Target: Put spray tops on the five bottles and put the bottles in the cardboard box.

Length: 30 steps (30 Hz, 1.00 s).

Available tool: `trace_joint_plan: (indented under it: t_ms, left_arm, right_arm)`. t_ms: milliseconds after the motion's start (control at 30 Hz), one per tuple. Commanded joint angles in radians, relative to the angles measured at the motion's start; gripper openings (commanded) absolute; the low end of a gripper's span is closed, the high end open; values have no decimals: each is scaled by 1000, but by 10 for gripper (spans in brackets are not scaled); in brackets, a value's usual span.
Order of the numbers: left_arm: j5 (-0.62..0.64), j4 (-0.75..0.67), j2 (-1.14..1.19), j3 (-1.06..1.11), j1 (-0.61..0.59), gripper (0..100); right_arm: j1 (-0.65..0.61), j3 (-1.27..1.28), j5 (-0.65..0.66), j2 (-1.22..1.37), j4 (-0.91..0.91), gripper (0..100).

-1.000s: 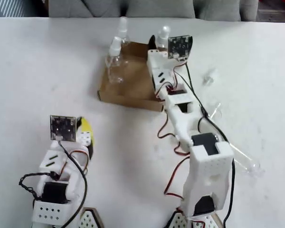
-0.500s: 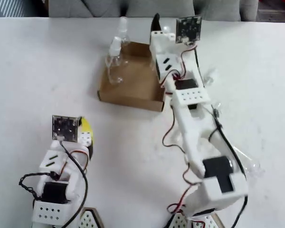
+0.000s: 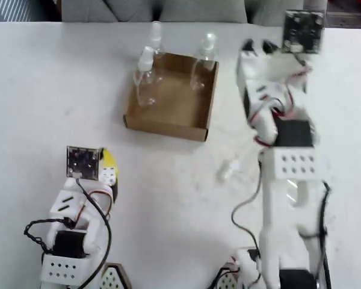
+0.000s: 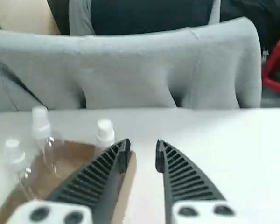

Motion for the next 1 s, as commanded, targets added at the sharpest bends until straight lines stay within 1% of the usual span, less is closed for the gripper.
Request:
trace_joint_plan:
  t_ms: [0,100,233,300,400,467,533,600,633,833,900,967]
  left_arm:
    - [-9,-20,-4,0,-10,24]
    - [-9,-18,-4,0,-10,24]
    - [-9,-18,-4,0,-10,24]
    - [-9,-18,-4,0,-10,24]
    - [-9,-18,-4,0,-10,24]
    - [-9,-17,-4,0,-10,24]
    - [-9,-17,-4,0,-10,24]
    - [-9,-17,-4,0,-10,24]
    - [-9,-17,-4,0,-10,24]
    - [-9,-17,-4,0,-10,24]
    - [-9,-17,-4,0,-10,24]
    - [-9,-17,-4,0,-10,24]
  right_arm:
    - [73,-8,0,-101,257,59]
    - [136,-8,18,-125,421,60]
    - [205,-3,189,-125,648,60]
    - [237,31,272,-133,733,60]
    - [271,112,381,-134,797,60]
    - [285,186,457,-134,800,60]
    - [277,256,500,-134,780,60]
    - [240,305,491,-134,739,60]
    - [209,318,466,-134,731,60]
    - [-56,322,284,-124,719,60]
    - [-124,345,226,-114,659,59]
    - [-151,376,190,-87,588,58]
